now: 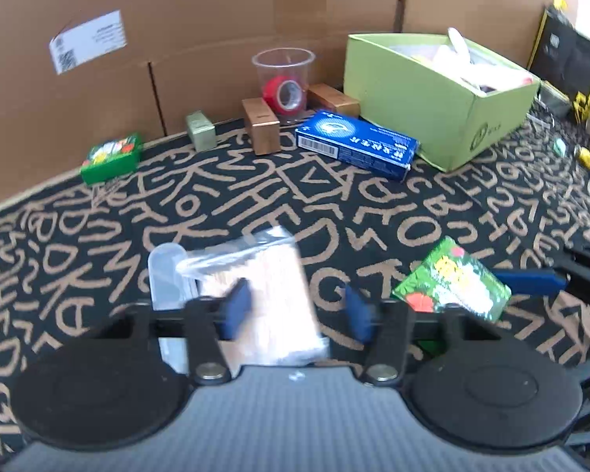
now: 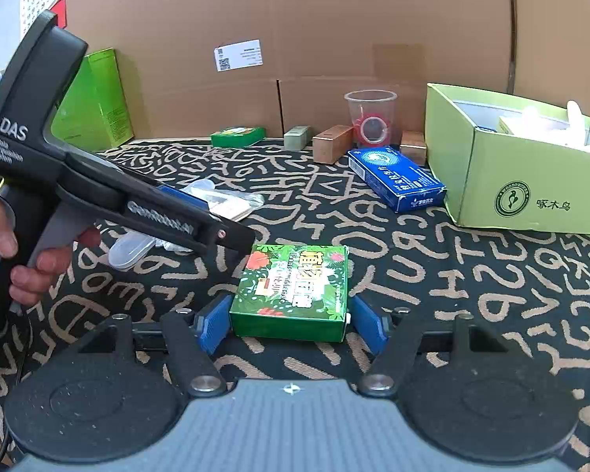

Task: Organize objects
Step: 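Carry the green box and stick bag over the green shoebox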

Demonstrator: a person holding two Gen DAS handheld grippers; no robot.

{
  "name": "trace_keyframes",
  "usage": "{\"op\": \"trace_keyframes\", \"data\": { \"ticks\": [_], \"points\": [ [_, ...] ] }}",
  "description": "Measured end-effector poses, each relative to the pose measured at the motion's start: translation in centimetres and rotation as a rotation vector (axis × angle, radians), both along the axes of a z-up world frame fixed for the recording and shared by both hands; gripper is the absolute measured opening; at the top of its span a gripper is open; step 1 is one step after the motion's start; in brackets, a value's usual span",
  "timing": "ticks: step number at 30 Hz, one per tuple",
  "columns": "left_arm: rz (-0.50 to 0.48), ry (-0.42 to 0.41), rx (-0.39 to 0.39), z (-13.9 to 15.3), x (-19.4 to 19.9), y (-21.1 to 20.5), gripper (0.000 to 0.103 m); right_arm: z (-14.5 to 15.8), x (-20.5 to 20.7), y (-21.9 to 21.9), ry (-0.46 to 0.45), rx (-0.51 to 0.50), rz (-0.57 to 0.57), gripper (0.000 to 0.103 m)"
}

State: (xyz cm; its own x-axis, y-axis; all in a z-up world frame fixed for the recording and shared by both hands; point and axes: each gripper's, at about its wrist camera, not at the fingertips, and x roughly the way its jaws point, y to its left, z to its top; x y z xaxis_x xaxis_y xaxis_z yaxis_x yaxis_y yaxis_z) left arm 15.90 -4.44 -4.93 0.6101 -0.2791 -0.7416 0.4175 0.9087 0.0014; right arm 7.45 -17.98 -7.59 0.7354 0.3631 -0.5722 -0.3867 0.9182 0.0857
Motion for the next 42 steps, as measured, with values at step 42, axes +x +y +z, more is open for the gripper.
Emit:
{"op": "trace_keyframes", "data": {
  "ticks": [42],
  "points": [
    [-0.167, -0.09, -0.439, 12.6, 10.0, -15.5, 0.013, 9.5, 4.7, -12.5, -0.464, -0.141, -0.403, 0.066]
  ]
}}
